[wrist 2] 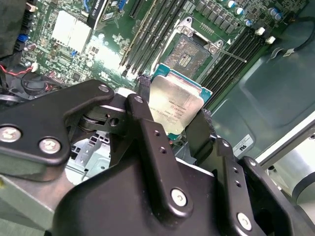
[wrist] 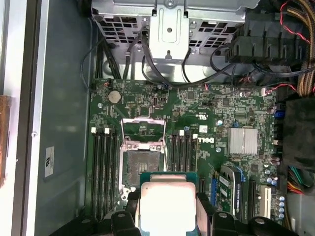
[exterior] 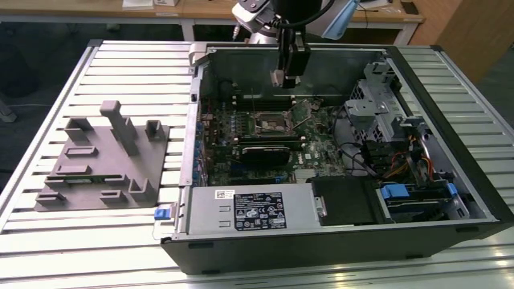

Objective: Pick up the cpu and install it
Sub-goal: 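Place the cpu into insertion slot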

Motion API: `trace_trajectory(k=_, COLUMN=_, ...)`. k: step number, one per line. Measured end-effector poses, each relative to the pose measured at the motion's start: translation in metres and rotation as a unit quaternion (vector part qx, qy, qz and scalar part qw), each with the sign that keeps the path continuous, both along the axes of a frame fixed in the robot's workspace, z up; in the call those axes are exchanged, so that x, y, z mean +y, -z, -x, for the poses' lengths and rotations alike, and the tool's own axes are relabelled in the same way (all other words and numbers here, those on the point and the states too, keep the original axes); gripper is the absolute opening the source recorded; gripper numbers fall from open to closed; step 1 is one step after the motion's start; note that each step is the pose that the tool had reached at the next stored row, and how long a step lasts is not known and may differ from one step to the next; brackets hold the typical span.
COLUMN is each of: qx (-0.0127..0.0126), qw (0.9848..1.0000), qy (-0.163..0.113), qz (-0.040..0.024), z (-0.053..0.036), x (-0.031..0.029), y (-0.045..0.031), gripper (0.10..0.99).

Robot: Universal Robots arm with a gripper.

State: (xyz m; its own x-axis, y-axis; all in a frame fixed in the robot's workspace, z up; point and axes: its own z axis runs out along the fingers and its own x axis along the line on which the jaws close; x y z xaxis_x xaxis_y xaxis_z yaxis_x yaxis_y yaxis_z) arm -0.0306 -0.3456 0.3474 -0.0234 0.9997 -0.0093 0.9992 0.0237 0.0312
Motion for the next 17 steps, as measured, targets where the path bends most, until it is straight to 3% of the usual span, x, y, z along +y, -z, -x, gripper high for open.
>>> trace_trajectory(k=11, qx=0.0000, qw=1.0000, qy=0.004, qz=-0.0001, z=0.0007, x=0.0048, y=0.0079, gripper=0.541)
trace_trajectory(k=17, qx=-0.0001, qw=1.0000, qy=0.002, qz=-0.0001, z=0.0007, x=0.0049, y=0.0035, gripper=0.541)
